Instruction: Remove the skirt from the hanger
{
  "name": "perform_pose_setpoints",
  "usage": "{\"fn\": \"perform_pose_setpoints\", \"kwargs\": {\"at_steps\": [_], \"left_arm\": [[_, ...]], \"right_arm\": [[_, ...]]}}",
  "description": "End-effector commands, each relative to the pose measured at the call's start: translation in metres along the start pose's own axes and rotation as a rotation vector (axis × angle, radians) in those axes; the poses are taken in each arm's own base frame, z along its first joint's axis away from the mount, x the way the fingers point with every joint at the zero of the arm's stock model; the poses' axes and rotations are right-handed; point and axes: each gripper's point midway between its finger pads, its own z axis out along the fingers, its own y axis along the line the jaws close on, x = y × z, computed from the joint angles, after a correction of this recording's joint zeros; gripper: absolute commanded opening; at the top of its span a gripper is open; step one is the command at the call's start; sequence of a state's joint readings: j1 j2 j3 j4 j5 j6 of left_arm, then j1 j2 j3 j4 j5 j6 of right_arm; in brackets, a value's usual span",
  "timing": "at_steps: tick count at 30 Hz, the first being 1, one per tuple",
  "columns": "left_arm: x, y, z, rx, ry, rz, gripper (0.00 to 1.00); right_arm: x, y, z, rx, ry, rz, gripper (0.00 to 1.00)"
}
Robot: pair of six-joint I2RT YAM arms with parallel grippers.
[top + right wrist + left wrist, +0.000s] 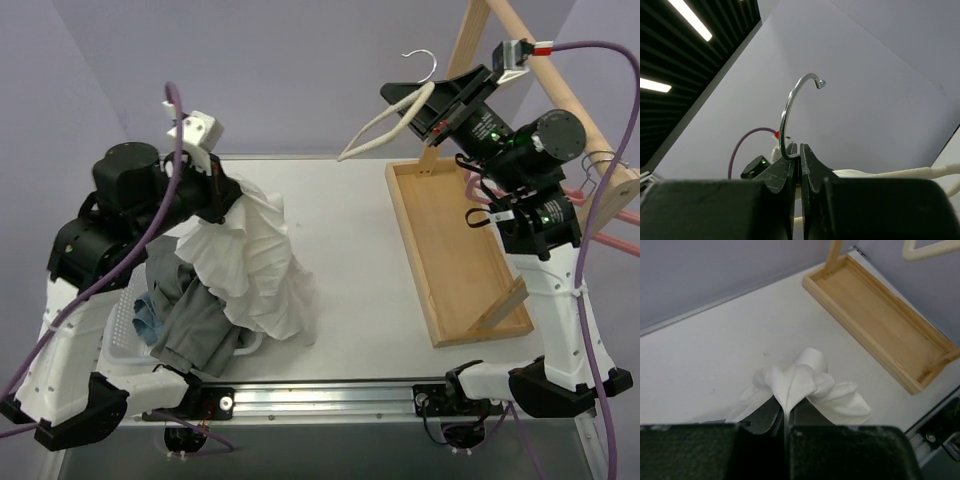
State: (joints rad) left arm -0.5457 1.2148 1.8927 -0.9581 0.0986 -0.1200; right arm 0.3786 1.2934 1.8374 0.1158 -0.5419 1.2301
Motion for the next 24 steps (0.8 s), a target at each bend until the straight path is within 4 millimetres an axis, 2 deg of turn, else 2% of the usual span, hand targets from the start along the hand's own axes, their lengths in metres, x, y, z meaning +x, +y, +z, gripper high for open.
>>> {"fn": "perform_pose_setpoints", "kwargs": {"at_steps": [1, 4, 5, 7, 8, 10, 11, 12, 14, 15, 16, 17, 18, 21, 24], "left_arm": [[-0.062, 0.025, -0.093, -0.193, -0.263, 0.027, 0.02], [-0.079, 0.033, -0.137, -0.266, -0.355, 0.034, 0.02], [-0.089, 0.038, -0.160, -0.310, -0.405, 0.032, 0.02], [-0.091, 0.045, -0.183, -0.363, -0.429, 0.031, 0.02], [-0.101, 0.051, -0.209, -0.416, -0.486, 0.024, 0.02], [-0.103, 0.056, -0.221, -0.446, -0.496, 0.012, 0.02], [-0.102, 0.064, -0.241, -0.492, -0.518, -0.011, 0.02], [-0.100, 0.068, -0.246, -0.511, -0.521, -0.027, 0.02], [-0.095, 0.072, -0.257, -0.496, -0.530, -0.067, 0.02], [-0.087, 0.081, -0.266, -0.523, -0.535, -0.092, 0.02], [-0.089, 0.079, -0.266, -0.477, -0.554, -0.113, 0.02], [-0.084, 0.083, -0.281, -0.451, -0.587, -0.148, 0.02], [-0.077, 0.087, -0.273, -0.462, -0.560, -0.156, 0.02], [-0.071, 0.089, -0.268, -0.402, -0.554, -0.189, 0.02], [-0.059, 0.087, -0.237, -0.416, -0.459, -0.146, 0.02]], "right_arm": [[-0.015, 0.026, -0.017, -0.029, -0.037, -0.170, 0.00], [-0.019, 0.017, -0.022, 0.017, -0.041, -0.223, 0.00], [-0.023, 0.013, -0.023, 0.030, -0.049, -0.240, 0.00], [-0.024, 0.000, -0.026, 0.073, -0.034, -0.251, 0.00], [-0.025, -0.003, -0.027, 0.083, -0.034, -0.258, 0.00], [-0.032, -0.010, -0.030, 0.105, -0.041, -0.266, 0.00], [-0.031, -0.013, -0.031, 0.106, -0.027, -0.262, 0.00], [-0.034, -0.017, -0.033, 0.113, -0.030, -0.267, 0.00], [-0.034, -0.022, -0.034, 0.113, -0.011, -0.261, 0.00], [-0.035, -0.022, -0.035, 0.113, -0.012, -0.262, 0.00], [-0.035, -0.023, -0.035, 0.115, -0.012, -0.263, 0.00], [-0.035, -0.023, -0.035, 0.115, -0.012, -0.267, 0.00], [-0.035, -0.025, -0.035, 0.117, -0.011, -0.265, 0.00], [-0.033, -0.028, -0.035, 0.114, -0.006, -0.260, 0.00], [-0.033, -0.024, -0.035, 0.093, -0.006, -0.266, 0.00]]}}
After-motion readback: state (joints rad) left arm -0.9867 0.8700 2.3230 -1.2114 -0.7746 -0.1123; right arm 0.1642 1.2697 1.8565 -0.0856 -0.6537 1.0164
